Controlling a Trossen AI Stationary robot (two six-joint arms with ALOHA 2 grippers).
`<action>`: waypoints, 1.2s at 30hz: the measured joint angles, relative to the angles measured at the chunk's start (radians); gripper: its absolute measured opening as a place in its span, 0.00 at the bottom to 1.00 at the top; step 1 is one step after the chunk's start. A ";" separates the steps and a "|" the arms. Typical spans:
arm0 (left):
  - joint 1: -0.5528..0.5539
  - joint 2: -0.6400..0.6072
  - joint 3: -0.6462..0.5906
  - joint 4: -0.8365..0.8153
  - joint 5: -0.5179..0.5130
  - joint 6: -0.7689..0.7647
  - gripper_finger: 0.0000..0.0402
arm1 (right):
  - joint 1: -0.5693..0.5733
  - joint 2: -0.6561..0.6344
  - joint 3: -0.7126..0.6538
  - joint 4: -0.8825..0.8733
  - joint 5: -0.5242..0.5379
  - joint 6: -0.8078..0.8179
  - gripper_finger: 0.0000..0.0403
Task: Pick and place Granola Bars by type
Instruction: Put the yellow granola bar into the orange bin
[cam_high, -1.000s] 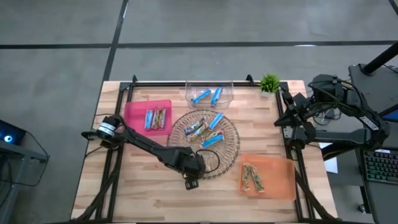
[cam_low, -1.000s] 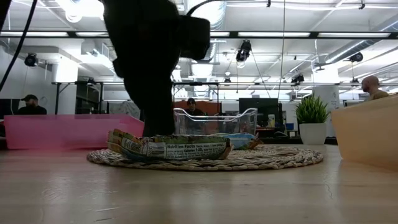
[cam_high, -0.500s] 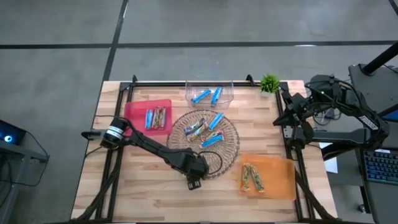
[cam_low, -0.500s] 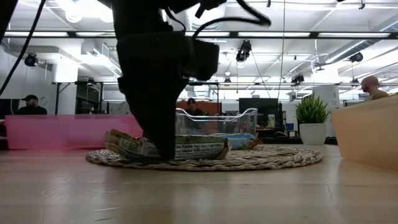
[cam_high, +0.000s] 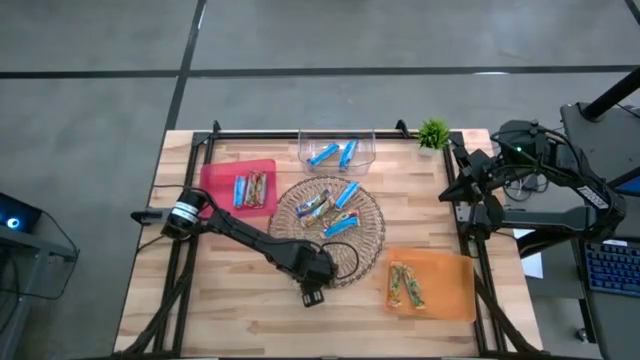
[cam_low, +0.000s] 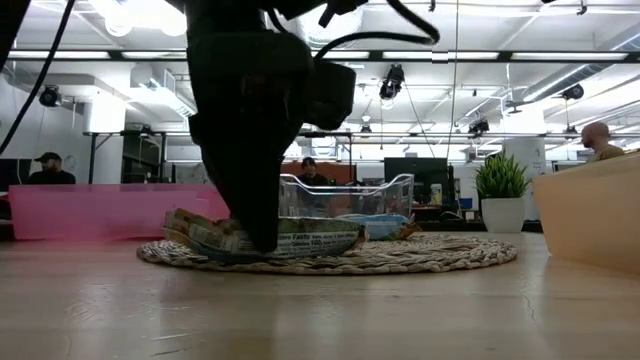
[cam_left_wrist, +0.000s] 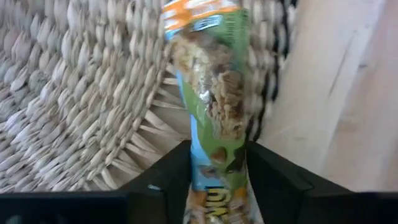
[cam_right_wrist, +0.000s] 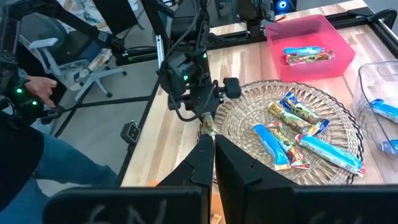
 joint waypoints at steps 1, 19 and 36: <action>0.000 0.000 0.004 0.002 0.003 0.000 0.30 | 0.000 0.000 0.000 0.000 0.007 -0.001 0.02; 0.018 -0.008 0.082 -0.027 0.020 0.051 0.18 | 0.000 0.000 0.000 0.000 0.015 -0.005 0.02; 0.130 -0.013 0.375 -0.079 0.003 0.188 0.18 | 0.000 0.000 0.000 0.000 0.014 -0.005 0.02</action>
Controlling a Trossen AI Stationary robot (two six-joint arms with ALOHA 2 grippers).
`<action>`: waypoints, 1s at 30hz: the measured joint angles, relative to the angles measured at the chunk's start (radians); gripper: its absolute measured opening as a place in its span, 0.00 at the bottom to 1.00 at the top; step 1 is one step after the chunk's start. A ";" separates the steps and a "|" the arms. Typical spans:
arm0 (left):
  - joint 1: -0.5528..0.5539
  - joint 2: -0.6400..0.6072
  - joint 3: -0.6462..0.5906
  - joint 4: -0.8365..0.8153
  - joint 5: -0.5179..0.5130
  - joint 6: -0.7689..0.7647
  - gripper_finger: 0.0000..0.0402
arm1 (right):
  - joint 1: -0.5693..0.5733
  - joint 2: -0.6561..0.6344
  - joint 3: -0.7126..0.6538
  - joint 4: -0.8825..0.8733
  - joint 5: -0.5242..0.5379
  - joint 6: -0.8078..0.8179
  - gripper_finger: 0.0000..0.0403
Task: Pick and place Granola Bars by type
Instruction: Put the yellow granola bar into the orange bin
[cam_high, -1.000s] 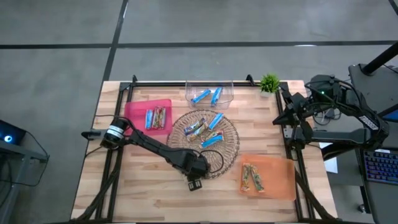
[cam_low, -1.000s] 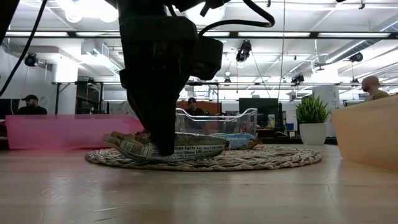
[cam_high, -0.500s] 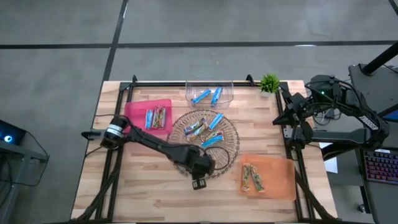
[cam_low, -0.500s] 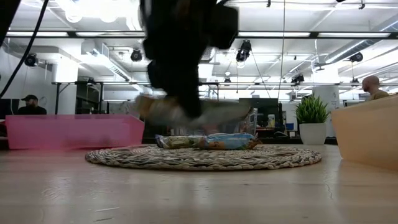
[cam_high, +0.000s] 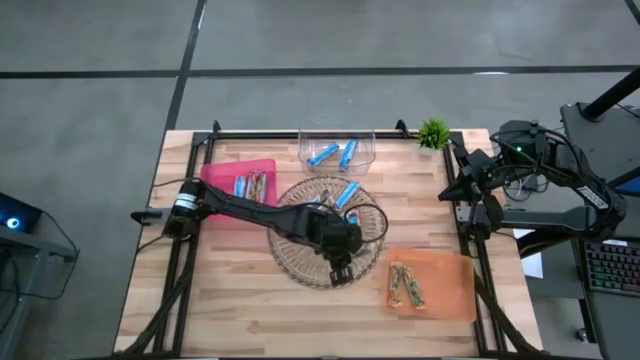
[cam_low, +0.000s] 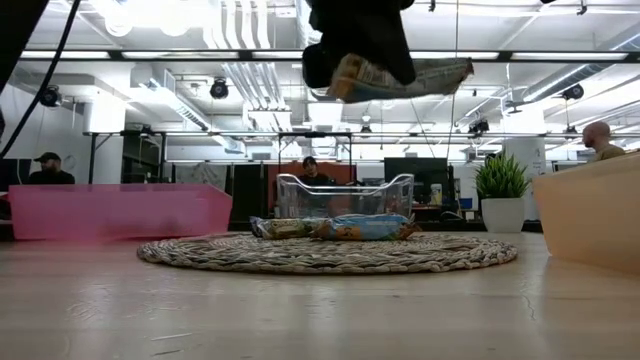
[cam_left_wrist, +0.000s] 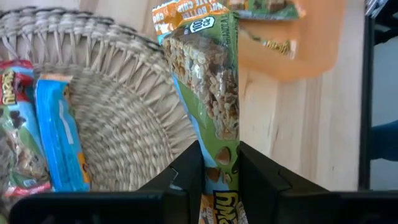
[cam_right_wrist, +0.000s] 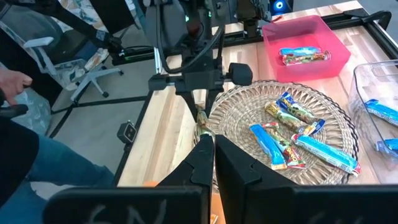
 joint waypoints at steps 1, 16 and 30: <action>0.001 0.000 0.006 0.000 0.002 0.000 0.18 | 0.000 0.000 0.000 0.000 0.000 0.000 0.02; -0.013 0.000 0.033 0.276 0.004 -0.109 0.18 | 0.000 0.000 0.000 0.000 0.000 -0.026 0.02; -0.031 0.000 0.022 0.422 0.013 -0.145 0.18 | 0.000 0.000 0.000 0.004 -0.001 0.078 0.02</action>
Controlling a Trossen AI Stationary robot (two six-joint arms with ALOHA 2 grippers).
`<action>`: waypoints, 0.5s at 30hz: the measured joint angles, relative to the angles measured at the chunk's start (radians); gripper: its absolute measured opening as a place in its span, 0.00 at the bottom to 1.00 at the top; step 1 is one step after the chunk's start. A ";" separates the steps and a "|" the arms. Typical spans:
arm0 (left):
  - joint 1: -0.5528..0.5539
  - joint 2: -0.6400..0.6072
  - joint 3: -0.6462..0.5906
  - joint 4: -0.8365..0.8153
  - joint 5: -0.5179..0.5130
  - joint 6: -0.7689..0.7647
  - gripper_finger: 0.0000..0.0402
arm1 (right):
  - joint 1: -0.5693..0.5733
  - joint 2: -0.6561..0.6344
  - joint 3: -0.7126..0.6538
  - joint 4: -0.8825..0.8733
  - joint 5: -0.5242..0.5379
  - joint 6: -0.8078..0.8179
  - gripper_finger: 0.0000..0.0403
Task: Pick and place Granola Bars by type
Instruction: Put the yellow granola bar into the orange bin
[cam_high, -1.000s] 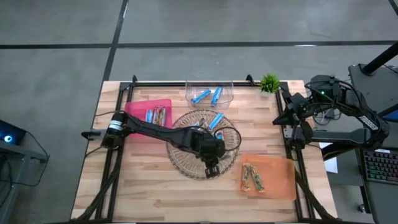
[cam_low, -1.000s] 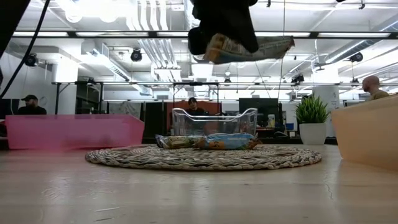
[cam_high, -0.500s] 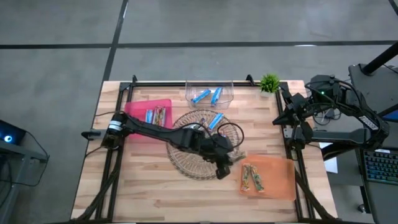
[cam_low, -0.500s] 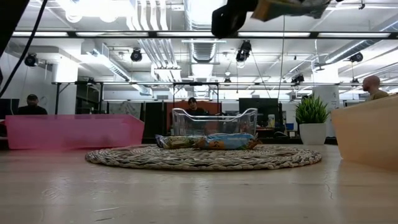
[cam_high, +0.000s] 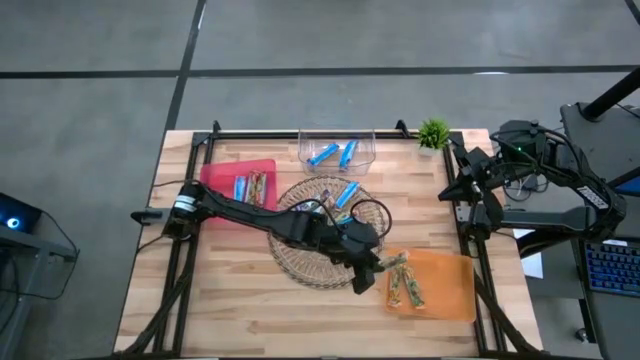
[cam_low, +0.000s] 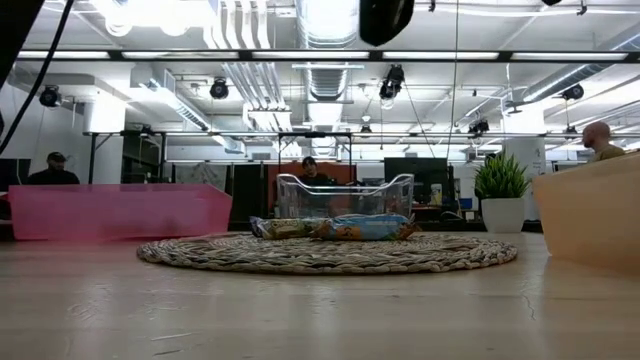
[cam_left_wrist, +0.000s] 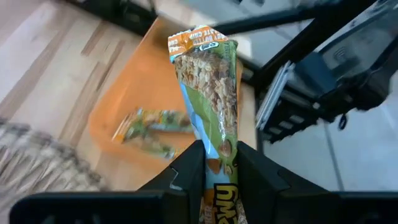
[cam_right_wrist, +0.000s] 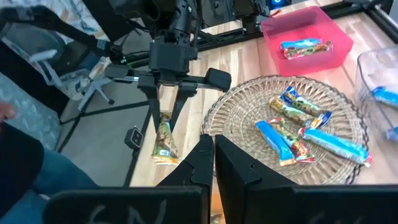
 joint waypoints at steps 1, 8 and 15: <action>0.000 0.000 0.000 0.021 0.005 0.005 0.18 | 0.000 0.000 0.000 0.002 0.000 0.016 0.02; -0.005 0.028 -0.002 0.162 0.054 0.021 0.18 | 0.000 0.000 0.000 0.010 0.000 0.062 0.02; -0.004 0.082 0.000 0.314 0.061 -0.090 0.18 | 0.000 0.000 0.000 0.009 0.000 -0.008 0.02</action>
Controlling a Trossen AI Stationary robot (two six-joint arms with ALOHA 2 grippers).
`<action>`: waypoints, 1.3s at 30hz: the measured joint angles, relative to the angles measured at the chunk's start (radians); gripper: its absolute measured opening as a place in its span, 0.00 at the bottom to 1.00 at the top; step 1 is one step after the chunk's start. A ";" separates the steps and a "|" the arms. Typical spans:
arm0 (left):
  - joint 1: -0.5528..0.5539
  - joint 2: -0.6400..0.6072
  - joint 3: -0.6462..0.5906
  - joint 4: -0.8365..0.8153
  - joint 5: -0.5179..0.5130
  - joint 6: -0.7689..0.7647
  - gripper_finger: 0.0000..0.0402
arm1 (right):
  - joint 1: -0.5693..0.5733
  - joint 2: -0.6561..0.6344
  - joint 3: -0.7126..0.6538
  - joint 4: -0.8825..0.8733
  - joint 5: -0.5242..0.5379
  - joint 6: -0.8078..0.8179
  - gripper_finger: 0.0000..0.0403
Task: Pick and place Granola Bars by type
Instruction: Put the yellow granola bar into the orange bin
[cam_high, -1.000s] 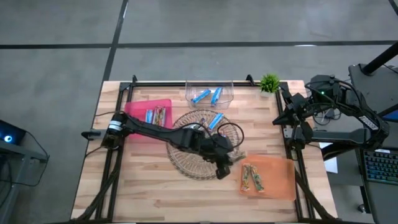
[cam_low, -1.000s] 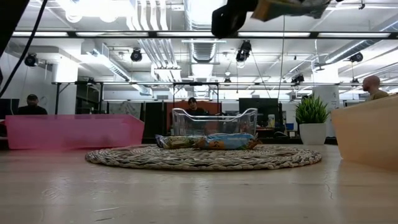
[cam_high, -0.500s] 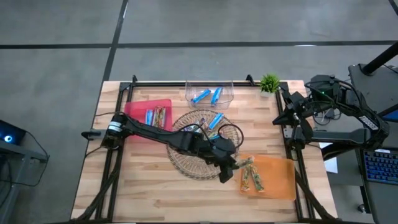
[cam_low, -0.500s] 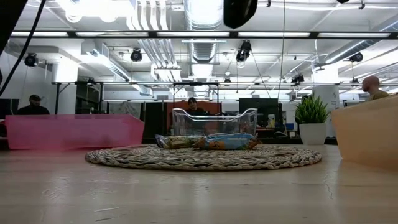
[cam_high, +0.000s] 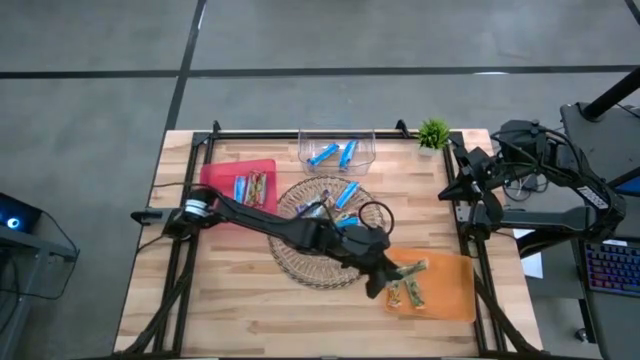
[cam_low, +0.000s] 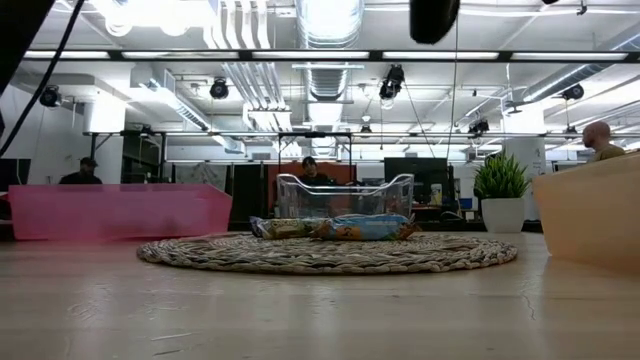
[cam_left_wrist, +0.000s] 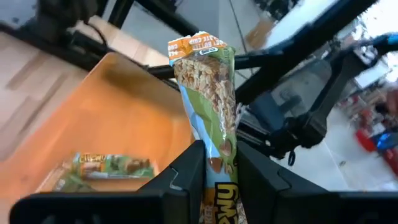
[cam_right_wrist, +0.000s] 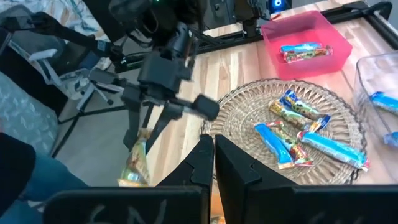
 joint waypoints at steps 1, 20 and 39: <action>0.001 0.016 0.007 0.021 0.000 -0.019 0.18 | 0.000 0.000 0.000 -0.001 0.000 -0.009 0.02; 0.003 0.230 0.113 0.121 -0.029 -0.561 0.18 | 0.000 0.000 0.000 -0.005 0.000 -0.071 0.02; 0.010 0.243 0.113 0.137 -0.095 -0.605 0.18 | 0.000 0.000 0.000 -0.005 0.000 -0.090 0.02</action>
